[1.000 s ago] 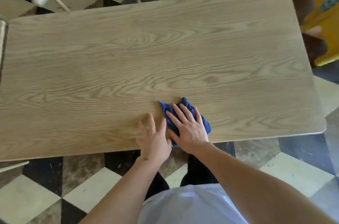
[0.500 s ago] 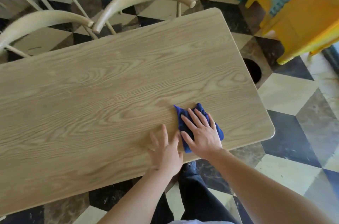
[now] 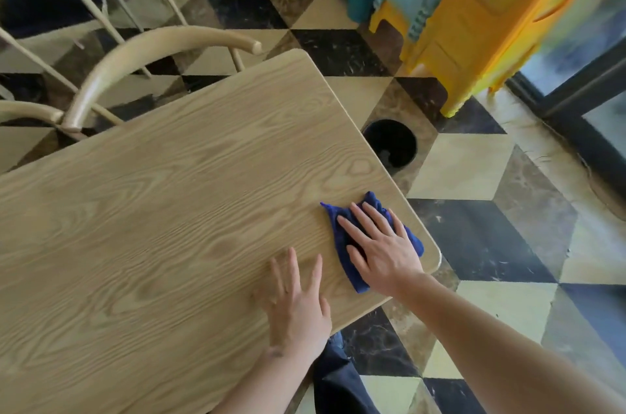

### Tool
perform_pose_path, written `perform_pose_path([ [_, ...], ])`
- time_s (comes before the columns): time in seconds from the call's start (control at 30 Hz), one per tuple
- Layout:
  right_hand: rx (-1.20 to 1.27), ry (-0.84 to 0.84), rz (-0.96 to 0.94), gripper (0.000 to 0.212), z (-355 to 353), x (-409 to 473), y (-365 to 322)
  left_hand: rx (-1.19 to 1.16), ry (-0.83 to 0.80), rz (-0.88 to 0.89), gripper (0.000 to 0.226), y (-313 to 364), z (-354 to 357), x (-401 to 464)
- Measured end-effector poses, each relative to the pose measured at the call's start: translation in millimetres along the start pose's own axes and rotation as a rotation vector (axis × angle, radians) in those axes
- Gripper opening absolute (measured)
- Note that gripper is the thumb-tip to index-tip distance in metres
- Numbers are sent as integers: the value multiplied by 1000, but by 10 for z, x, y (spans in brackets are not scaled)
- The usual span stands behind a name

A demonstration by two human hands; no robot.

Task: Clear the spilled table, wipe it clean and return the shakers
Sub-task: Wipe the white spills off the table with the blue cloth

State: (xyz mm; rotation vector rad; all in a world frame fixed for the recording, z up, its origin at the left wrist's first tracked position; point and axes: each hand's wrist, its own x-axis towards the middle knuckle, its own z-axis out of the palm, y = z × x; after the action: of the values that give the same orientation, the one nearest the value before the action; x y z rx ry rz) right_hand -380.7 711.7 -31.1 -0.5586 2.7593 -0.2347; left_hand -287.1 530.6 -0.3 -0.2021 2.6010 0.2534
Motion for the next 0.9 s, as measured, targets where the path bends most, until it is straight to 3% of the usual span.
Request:
perform_pose_path([
  [0.23,20,24,18,62,-52,100,171,113,-23,-36,84,180,107,182],
  [0.47,-14,36,-24,64,-100,173,350,131,-93,-15,102,236,52,180],
  [0.9,-27,36,-27,73,-36,18,326,125,-186,-16,111,239,14,181],
])
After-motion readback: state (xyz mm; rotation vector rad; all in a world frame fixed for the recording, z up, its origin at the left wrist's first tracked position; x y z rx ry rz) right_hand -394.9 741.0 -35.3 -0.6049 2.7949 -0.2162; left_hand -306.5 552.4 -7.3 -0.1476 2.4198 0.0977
